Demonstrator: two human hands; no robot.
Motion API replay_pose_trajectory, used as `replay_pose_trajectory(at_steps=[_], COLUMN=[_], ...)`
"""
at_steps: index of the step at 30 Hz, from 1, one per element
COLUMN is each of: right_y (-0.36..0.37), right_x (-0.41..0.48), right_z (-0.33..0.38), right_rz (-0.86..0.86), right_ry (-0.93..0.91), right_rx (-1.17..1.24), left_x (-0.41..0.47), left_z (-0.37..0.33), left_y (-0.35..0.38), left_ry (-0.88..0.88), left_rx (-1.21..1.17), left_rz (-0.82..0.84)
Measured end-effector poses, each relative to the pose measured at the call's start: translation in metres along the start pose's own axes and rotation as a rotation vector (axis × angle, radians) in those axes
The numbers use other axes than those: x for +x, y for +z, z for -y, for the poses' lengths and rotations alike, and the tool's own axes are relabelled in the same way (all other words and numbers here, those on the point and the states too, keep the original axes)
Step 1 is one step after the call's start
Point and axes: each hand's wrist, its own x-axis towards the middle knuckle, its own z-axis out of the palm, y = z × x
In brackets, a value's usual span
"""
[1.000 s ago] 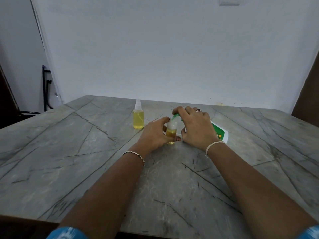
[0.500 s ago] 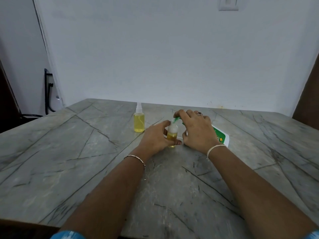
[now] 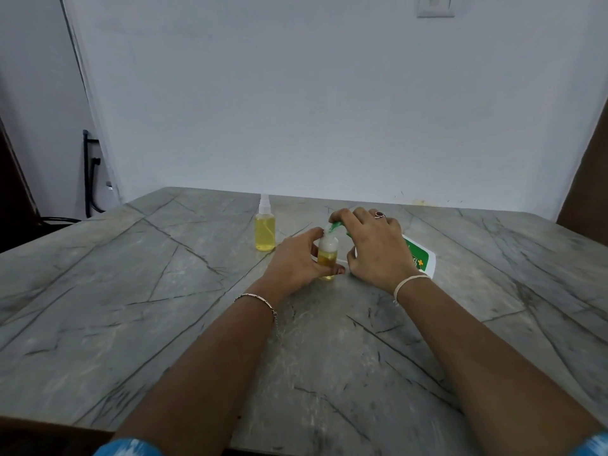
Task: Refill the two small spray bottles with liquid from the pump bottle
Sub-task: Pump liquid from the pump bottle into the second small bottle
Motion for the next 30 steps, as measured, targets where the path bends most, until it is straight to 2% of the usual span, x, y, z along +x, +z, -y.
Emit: replay_pose_trajectory(at_steps=[30], right_y=[-0.0012], right_x=[-0.0018], right_z=[-0.0049], right_rz=[0.033], right_ry=[-0.008], right_rx=[0.061], left_x=[0.0044], left_z=[0.0047], left_y=[0.0029], left_ry=[0.014], left_rx=[0.005], left_rz=[-0.017])
